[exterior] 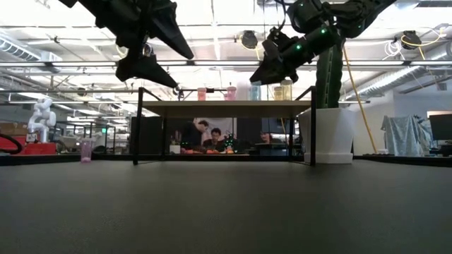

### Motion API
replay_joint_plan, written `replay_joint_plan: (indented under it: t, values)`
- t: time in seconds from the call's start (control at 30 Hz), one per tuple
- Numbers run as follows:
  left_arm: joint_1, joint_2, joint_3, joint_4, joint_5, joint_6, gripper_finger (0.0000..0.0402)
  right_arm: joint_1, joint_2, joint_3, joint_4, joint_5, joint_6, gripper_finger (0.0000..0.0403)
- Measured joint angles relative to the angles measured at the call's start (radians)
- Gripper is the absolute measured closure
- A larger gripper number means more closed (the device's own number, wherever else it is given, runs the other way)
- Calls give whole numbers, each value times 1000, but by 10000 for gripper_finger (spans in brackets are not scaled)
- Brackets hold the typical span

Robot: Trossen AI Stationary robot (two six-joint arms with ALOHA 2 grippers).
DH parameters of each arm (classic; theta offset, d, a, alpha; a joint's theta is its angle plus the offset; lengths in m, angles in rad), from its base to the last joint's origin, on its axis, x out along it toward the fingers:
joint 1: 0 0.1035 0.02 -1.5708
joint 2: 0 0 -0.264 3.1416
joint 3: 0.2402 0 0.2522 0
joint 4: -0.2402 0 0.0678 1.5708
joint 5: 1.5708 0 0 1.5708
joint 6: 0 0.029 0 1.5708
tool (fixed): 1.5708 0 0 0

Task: Pick and place medicine bottles onto shelf by color
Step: Put the blue pill bottle on the shelf aligned with the other blue pill bottles, then put the purple pill bottle on the shelf aligned with the other purple pill bottles

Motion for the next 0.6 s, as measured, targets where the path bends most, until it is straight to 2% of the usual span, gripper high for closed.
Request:
replay_joint_plan:
  t: [0.4, 0.6]
  values:
    - [1, -12, 0, -189, 24, -184, 80, 107, -161, -1, 3, 0, -193, 238]
    - [-16, -91, 0, -306, 104, -232, 80, 226, -230, 1, 2, 1, -145, 238]
